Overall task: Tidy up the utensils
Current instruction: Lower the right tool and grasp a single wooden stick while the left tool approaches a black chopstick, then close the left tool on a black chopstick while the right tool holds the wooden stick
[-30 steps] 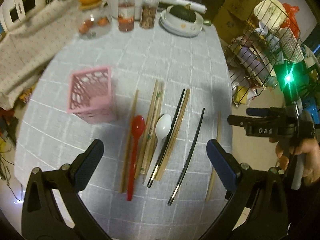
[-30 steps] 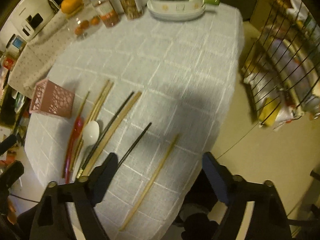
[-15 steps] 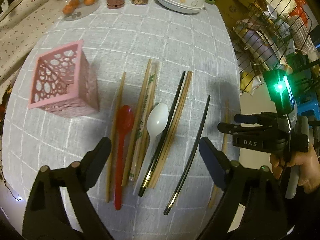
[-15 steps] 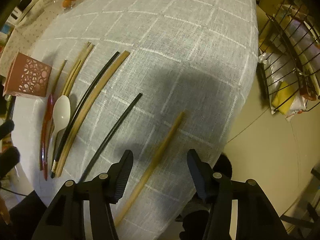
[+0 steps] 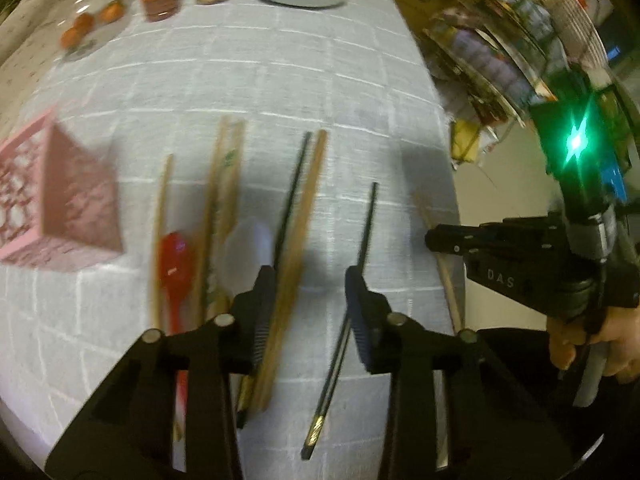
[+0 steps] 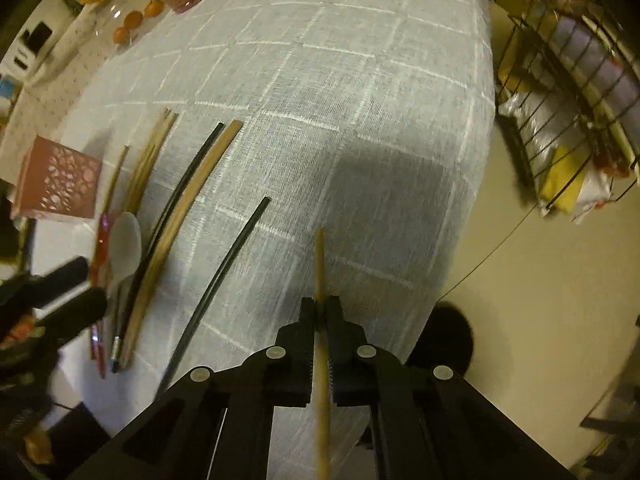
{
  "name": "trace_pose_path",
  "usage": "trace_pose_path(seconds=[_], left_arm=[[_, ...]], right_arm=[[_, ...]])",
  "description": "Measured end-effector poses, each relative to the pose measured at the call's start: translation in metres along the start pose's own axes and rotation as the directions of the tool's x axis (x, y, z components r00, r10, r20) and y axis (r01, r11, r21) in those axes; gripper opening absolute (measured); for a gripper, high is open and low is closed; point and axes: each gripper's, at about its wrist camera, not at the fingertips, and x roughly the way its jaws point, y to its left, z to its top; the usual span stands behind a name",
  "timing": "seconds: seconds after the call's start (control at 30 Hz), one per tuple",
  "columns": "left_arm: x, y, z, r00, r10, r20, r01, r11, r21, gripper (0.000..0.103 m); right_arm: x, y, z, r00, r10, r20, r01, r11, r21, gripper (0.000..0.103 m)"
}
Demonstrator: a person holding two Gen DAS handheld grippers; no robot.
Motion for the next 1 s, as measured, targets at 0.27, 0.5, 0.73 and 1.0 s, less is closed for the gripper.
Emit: trace_pose_path(seconds=[0.27,0.5,0.73,1.0], left_arm=[[0.039,-0.032,0.013,0.999,-0.035,-0.023,0.037,0.996,0.085,0.026],[0.058,-0.038,0.018,0.999,-0.013,-0.039,0.017,0.995,0.096,0.019],[0.058,-0.037,0.016,0.998,0.038,-0.042,-0.034,0.995,0.093,0.006],[0.013,-0.024,0.010,0.997,0.058,0.056,-0.062,0.996,0.062,0.006]], right_arm=[[-0.013,-0.009,-0.009,0.998,0.055,0.017,-0.056,0.998,0.034,0.006],[-0.017,-0.007,-0.012,0.997,0.077,0.015,-0.077,0.996,0.033,0.006],[-0.019,-0.009,-0.014,0.997,0.081,0.017,-0.081,0.996,0.041,0.006],[-0.048,0.010,-0.013,0.990,0.097,0.099,-0.097,0.995,-0.004,0.006]])
